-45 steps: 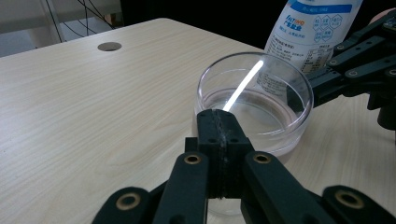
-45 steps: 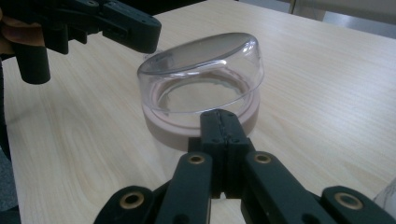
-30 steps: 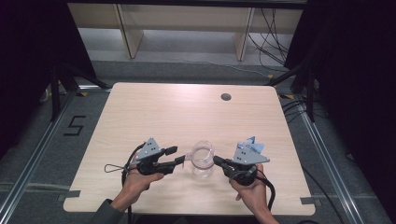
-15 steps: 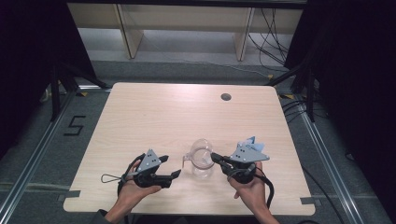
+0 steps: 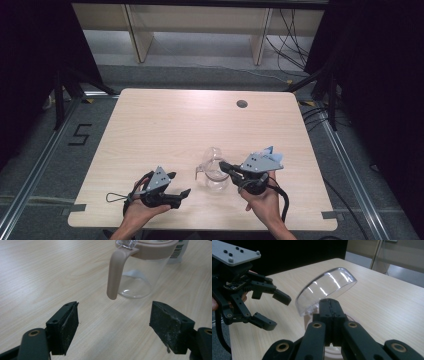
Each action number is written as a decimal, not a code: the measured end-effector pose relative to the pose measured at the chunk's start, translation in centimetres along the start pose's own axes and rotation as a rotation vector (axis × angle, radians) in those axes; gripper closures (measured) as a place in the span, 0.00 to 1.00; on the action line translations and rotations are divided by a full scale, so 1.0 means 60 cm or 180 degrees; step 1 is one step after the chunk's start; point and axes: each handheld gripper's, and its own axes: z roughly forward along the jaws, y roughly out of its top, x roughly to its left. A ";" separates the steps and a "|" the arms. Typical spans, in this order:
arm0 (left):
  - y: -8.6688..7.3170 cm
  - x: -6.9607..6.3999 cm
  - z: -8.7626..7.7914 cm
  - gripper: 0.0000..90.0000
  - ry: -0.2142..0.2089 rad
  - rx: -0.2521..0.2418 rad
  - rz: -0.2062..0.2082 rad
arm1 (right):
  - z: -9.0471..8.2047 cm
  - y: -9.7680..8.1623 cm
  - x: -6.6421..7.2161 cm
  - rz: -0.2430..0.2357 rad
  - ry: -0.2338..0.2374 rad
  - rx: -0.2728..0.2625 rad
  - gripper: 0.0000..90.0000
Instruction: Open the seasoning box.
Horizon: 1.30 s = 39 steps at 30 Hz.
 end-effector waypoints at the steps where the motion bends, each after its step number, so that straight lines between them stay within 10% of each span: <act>1: -0.002 0.000 0.000 0.25 0.0007 0.0012 0.0021 | 0.000 0.001 0.000 -0.0025 -0.0015 -0.0008 1.00; 39: -0.012 0.002 -0.005 0.24 0.0012 -0.0039 -0.0062 | 0.043 0.014 0.032 -0.0080 0.0234 0.0060 1.00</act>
